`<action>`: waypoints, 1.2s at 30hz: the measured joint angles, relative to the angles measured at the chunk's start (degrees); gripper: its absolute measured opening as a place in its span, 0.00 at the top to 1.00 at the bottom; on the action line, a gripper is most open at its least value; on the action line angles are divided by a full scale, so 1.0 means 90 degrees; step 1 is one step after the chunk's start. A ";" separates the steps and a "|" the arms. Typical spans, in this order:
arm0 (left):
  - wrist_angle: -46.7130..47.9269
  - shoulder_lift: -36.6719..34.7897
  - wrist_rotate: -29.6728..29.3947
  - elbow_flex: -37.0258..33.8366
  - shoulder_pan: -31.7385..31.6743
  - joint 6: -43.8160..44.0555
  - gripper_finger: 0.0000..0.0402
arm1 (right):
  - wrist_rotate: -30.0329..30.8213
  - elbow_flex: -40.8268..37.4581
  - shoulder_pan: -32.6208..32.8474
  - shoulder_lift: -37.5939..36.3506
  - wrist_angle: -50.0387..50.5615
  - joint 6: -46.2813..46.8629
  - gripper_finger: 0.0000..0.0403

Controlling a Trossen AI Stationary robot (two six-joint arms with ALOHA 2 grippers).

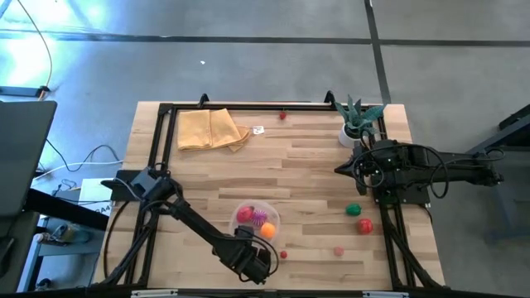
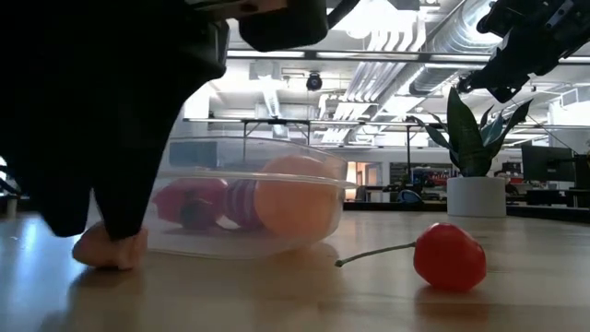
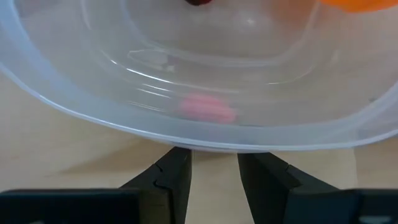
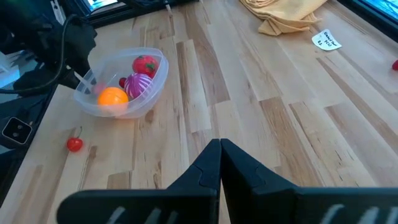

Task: Pick and placing Produce into tupperware
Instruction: Put the left peach into the bin

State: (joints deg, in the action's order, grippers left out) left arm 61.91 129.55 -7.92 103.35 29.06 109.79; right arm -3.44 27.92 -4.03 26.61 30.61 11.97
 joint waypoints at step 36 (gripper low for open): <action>-0.0014 0.0146 -0.0221 0.0008 -0.0233 -0.0234 0.55 | 0.0000 -0.0001 0.0002 0.0001 -0.0002 0.0000 1.00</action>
State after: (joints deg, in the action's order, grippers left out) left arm 61.79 130.87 -9.91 103.43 26.97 107.68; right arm -3.44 27.91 -4.01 26.62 30.59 11.97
